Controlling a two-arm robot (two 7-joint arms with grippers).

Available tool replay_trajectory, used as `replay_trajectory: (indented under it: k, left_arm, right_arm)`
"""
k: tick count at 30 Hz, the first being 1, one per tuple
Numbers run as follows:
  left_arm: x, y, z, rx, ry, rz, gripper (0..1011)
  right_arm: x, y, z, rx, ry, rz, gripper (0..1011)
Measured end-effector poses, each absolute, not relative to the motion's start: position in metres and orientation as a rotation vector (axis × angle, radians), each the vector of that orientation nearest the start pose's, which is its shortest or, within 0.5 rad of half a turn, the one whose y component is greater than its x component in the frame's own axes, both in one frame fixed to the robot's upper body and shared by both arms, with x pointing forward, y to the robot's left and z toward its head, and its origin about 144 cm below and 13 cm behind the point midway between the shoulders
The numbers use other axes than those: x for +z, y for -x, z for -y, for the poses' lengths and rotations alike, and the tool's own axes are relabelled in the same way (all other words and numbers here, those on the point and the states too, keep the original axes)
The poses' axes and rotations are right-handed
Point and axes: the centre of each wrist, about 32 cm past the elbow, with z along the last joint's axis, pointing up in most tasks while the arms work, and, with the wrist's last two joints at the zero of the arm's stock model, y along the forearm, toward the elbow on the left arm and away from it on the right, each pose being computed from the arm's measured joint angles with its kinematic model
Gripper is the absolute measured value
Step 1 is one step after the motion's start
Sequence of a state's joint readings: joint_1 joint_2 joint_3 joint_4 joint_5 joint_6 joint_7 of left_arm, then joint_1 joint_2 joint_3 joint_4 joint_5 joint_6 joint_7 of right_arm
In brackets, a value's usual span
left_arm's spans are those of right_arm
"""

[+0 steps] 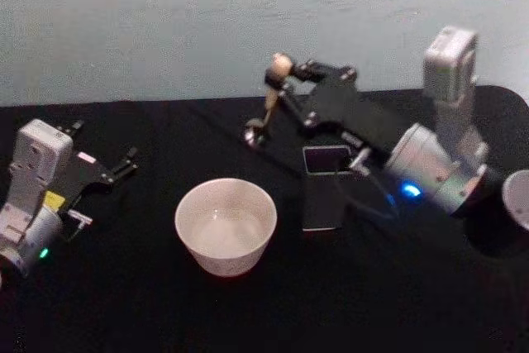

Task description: Pick up the stirring spoon with one hand, stir inside the cup, then place it back in its original position.

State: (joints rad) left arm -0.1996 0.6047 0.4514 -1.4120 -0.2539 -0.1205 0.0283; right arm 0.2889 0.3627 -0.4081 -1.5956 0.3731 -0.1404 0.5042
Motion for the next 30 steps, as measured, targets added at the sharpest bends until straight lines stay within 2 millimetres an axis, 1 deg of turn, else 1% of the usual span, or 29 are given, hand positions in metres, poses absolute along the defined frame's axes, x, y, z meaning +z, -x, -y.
replay_trajectory:
  k: [2, 7, 10, 11, 16, 24, 30]
  left_arm:
    - [1.14, -0.489, -0.31, 1.248, -0.305, 0.285, 1001]
    - [1.14, -0.489, -0.31, 1.248, -0.305, 0.285, 1001]
    - [1.14, -0.489, -0.31, 1.248, -0.304, 0.285, 1001]
    - [1.14, -0.489, -0.31, 1.248, -0.304, 0.285, 1001]
    - [1.14, -0.489, -0.31, 1.248, -0.304, 0.285, 1001]
    - [1.14, -0.489, -0.31, 1.248, -0.304, 0.285, 1001]
    - [1.14, -0.489, -0.31, 1.248, -0.305, 0.285, 1001]
  right_arm:
    - [1.23, -0.511, 0.218, -0.69, -0.147, 0.284, 211]
    - [1.239, -0.508, 0.236, -0.733, -0.144, 0.308, 211]
    - [1.24, -0.505, 0.245, -0.753, -0.129, 0.306, 211]
    - [1.24, -0.505, 0.245, -0.753, -0.129, 0.306, 211]
    - [1.241, -0.496, 0.258, -0.778, -0.085, 0.277, 211]
    - [1.236, -0.488, 0.264, -0.792, -0.044, 0.228, 211]
    - [1.231, -0.489, 0.263, -0.81, -0.025, 0.201, 211]
